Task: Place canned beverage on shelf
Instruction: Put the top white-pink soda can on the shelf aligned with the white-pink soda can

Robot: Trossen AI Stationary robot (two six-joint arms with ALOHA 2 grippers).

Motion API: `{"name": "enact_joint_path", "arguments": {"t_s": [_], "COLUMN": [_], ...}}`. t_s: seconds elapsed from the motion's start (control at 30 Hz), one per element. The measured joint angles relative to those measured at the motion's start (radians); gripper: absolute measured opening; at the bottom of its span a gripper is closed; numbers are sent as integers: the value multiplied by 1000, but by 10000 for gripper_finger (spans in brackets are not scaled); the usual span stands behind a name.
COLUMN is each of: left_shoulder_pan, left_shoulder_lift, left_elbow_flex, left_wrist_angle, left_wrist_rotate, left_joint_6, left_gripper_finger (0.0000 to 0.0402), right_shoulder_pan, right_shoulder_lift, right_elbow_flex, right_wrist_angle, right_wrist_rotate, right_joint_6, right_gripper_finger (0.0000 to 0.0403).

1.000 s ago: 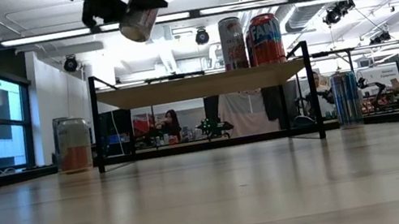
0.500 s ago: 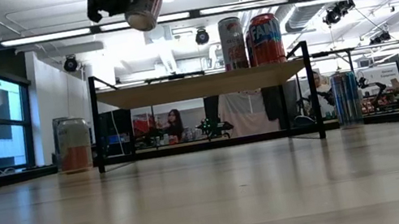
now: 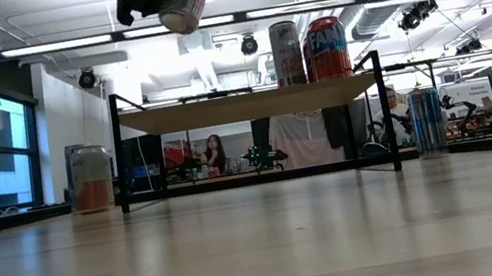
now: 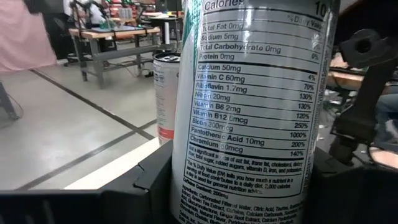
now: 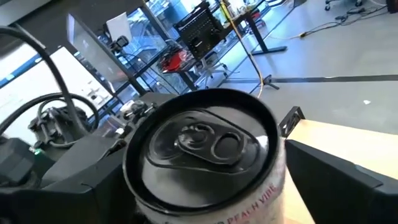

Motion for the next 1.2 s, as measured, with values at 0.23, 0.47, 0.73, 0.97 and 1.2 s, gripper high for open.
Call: {"name": "enact_joint_path", "arguments": {"t_s": [0.23, 0.47, 0.73, 0.97, 1.2], "left_shoulder_pan": [1, -2, -2, -3, -4], "left_shoulder_lift": [0, -53, -270, -500, -661], "left_elbow_flex": [0, 0, -3, -91, -167], "left_wrist_angle": [0, -165, -479, -436, -392], "left_wrist_rotate": [-10, 9, 112, 114, 120], "left_joint_6": [42, 46, -88, -176, -242], "left_gripper_finger": [227, 295, 301, 302, 303], "right_shoulder_pan": [0, -18, -53, -72, -128], "right_shoulder_lift": [0, -36, -58, 6, 93], "right_elbow_flex": [0, 28, 186, 170, 171], "right_wrist_angle": [-2, -134, -487, -453, -350], "right_wrist_rotate": [18, -1, -73, -190, -204], "right_joint_6": [5, -83, -342, -441, -417], "right_gripper_finger": [252, 252, 252, 252, 252]}}
